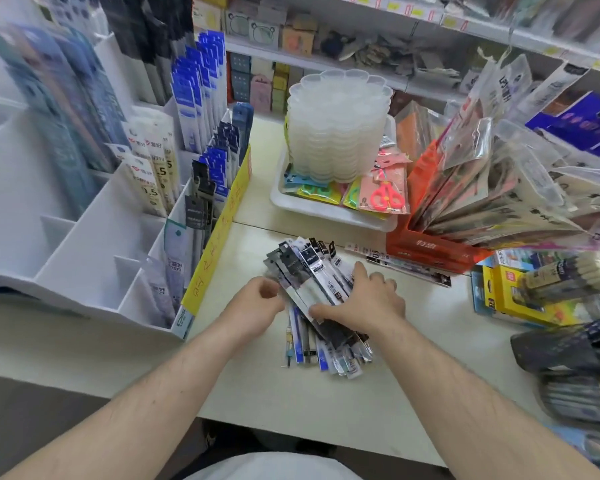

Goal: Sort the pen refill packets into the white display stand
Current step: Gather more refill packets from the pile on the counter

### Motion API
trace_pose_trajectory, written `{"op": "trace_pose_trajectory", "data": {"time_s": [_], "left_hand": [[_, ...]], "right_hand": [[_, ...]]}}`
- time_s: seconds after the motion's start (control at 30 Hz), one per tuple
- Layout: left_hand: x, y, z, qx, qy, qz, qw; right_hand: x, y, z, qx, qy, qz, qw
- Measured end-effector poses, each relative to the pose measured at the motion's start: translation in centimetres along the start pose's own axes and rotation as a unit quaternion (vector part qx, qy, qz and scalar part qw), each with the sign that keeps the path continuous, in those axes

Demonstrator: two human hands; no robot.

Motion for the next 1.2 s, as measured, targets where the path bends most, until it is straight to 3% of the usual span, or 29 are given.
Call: {"op": "trace_pose_trajectory", "data": {"time_s": [0.37, 0.43, 0.5, 0.6, 0.83, 1.07, 1.2], "left_hand": [[0.1, -0.7, -0.5, -0.027, -0.011, 0.034, 0.999], [0.0, -0.8, -0.5, -0.031, -0.011, 0.037, 0.999], [-0.1, -0.8, -0.2, -0.028, -0.011, 0.033, 0.999], [-0.3, -0.6, 0.2, -0.019, -0.005, 0.011, 1.000], [-0.8, -0.1, 0.1, -0.018, -0.005, -0.007, 1.000], [-1.0, 0.1, 0.4, -0.010, 0.000, 0.002, 1.000], [-1.3, 0.8, 0.8, -0.006, 0.004, 0.000, 1.000]], "right_hand": [[-2.6, 2.1, -4.6, -0.036, -0.056, -0.067, 0.996], [-1.3, 2.5, -3.7, 0.007, -0.031, -0.130, 0.991], [0.7, 2.1, -2.2, 0.008, 0.050, -0.180, 0.982], [4.2, -0.2, 0.8, 0.001, 0.153, -0.122, 0.981], [4.4, -2.3, 4.0, 0.078, 0.001, -0.012, 0.997], [4.0, -2.7, 4.6, 0.050, 0.027, -0.010, 0.998], [4.7, -3.1, 4.8, 0.060, 0.000, 0.010, 0.998]]}}
Point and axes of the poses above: each hand's wrist, its own x-axis away from the middle knuckle, its own y-axis out of the back of the hand, z = x × y, the point moved 2 cm from there along -x, towards the middle knuckle, and after that the axes turned 13 degrees about -y, right-handed, at the moved point
